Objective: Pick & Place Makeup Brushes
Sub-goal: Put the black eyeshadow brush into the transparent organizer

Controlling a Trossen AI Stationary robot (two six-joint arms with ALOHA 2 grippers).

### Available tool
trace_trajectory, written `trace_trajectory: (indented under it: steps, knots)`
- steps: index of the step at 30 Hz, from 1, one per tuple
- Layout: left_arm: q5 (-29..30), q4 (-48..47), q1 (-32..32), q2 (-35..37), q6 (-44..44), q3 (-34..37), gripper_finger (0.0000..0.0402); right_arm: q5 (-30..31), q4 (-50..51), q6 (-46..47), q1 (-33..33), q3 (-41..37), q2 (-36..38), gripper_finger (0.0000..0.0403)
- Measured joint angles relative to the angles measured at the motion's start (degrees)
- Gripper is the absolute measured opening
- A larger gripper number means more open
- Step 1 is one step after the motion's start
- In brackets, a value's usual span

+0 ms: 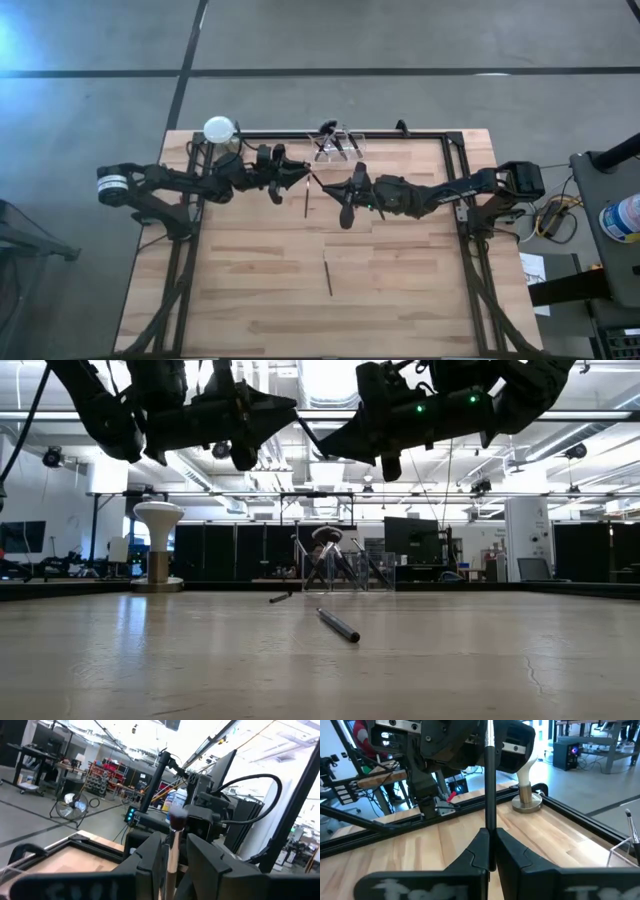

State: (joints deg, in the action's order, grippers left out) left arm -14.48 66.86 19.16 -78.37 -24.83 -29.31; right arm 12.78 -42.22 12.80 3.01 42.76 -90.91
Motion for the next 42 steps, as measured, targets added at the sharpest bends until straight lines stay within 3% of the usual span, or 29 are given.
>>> trace_trajectory:
  steps: [6, 11, 16, 20, 23, 27, 37, 42]
  knots:
    - [-1.09, -3.85, 0.00, 0.00, 1.22, -1.96, 0.0074, -1.05, -0.01, -0.90, 0.07, 0.00, 0.00, 0.0013]
    - [-1.30, -9.20, -0.18, 0.00, 3.78, -4.73, 0.0017, -0.61, 0.02, -0.67, 0.07, -0.02, 0.00, 0.0014]
    - [-0.72, -15.54, 0.91, 0.43, 5.95, -8.31, 0.0015, 2.49, 3.14, -1.01, 0.07, 0.05, 0.42, 0.0050]
    - [7.10, -27.83, 2.40, 0.27, 11.51, -12.38, 0.0015, 7.18, 11.29, -0.83, 0.04, -0.04, 2.22, 0.0094]
    - [13.21, -31.38, 3.58, -2.00, 15.01, -14.44, 0.0015, 9.96, 16.23, -1.01, -0.02, -0.27, 4.42, 0.0109]
    - [14.35, -31.03, 6.47, -7.31, 17.86, -17.63, 0.0015, 11.80, 17.57, -1.45, 0.07, -1.84, 6.48, 0.0095]
    - [18.72, -31.42, 13.23, -22.26, 23.14, -26.94, 0.0015, 11.99, 16.00, -2.35, -0.01, -5.32, 8.83, 0.0015]
    - [19.06, -31.37, 14.83, -26.00, 23.22, -29.06, 0.0015, 12.93, 15.79, -2.36, 0.00, -5.94, 8.76, 0.0009]
